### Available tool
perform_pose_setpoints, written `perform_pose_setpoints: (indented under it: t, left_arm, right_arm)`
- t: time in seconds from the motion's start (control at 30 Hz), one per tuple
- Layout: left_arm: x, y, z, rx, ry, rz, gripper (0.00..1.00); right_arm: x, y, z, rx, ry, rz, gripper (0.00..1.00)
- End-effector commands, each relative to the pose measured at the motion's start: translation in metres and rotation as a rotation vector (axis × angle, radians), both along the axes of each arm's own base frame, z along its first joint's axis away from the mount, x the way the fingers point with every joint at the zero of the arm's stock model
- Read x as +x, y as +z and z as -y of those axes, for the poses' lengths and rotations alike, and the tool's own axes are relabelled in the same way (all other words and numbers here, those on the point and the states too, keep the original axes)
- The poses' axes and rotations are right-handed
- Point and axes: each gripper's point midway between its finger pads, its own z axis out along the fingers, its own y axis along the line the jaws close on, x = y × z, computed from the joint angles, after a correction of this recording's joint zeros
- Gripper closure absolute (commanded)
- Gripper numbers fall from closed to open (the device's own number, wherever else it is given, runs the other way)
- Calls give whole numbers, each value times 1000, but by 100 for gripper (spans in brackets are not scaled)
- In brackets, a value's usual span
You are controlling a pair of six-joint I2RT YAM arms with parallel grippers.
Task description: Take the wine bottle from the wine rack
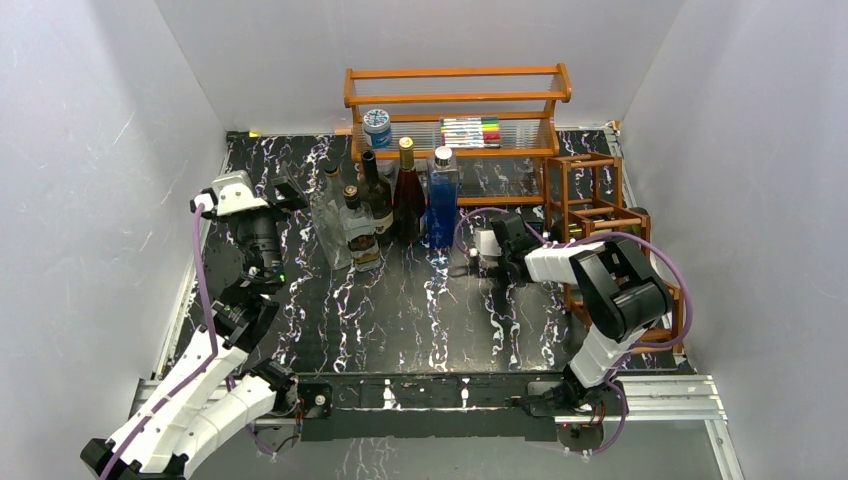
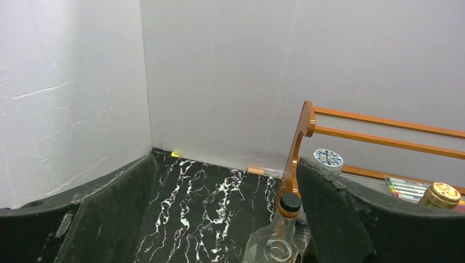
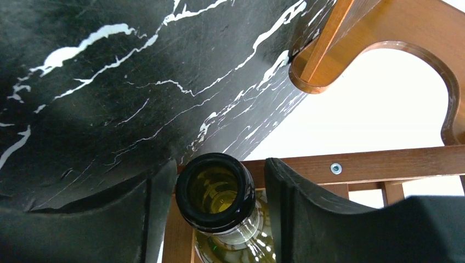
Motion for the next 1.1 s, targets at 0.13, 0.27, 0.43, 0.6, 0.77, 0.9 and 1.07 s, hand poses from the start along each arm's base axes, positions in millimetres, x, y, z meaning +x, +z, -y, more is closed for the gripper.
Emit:
perform_pose_setpoints:
  t: [0.13, 0.27, 0.43, 0.6, 0.77, 0.9, 1.07]
  left_arm:
    - [-3, 10, 1, -25, -10, 45, 2]
    - [-2, 10, 1, -24, -9, 43, 2]
    - [-1, 9, 3, -25, -16, 38, 2]
    - [1, 7, 3, -25, -15, 31, 2]
    - [2, 6, 5, -26, -22, 27, 2]
    - [3, 6, 7, -28, -33, 24, 2]
    - [2, 6, 7, -28, -33, 24, 2]
  right_arm:
    - [9, 26, -15, 49, 25, 82, 46]
    - [3, 34, -23, 63, 58, 94, 61]
    - [2, 37, -26, 85, 70, 107, 73]
    - [-3, 35, -38, 80, 93, 76, 86]
    - [-22, 25, -69, 182, 189, -5, 90]
    - [-43, 17, -86, 247, 257, -73, 99]
    - [-51, 13, -85, 252, 269, -72, 100]
